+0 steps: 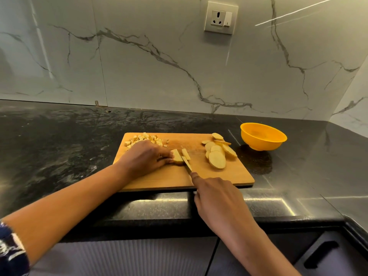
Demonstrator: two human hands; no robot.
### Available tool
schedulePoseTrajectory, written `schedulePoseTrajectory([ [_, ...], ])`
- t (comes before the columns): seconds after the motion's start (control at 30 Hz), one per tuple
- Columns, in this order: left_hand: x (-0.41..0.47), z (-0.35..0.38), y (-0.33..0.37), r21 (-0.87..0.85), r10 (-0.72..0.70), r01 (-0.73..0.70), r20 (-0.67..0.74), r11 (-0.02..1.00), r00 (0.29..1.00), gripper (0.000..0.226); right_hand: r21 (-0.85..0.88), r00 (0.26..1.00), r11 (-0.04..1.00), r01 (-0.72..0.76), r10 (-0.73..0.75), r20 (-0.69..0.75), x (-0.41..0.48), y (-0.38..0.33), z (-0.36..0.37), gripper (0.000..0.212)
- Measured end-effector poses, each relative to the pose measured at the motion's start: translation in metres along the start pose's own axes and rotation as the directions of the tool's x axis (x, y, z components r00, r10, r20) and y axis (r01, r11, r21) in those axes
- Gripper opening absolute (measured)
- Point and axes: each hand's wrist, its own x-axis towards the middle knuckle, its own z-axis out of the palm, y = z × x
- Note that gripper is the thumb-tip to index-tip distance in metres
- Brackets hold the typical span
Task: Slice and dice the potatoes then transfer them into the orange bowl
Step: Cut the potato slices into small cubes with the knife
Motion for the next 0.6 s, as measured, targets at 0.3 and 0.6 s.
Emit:
schedulePoseTrajectory([
  [0.3,-0.002,-0.002,0.003,0.013,0.033,-0.032,-0.032,0.999,0.999,0.030,0.121,0.991,0.989,-0.081,0.093,-0.096,0.038,-0.003,0.014,0.050],
  [0.6,-0.001,-0.003,0.005,-0.010,0.025,-0.025,-0.031,1.000,0.999,0.046,0.592,0.962,0.759,-0.271,0.196,0.190,0.035,0.004,0.000,0.043],
])
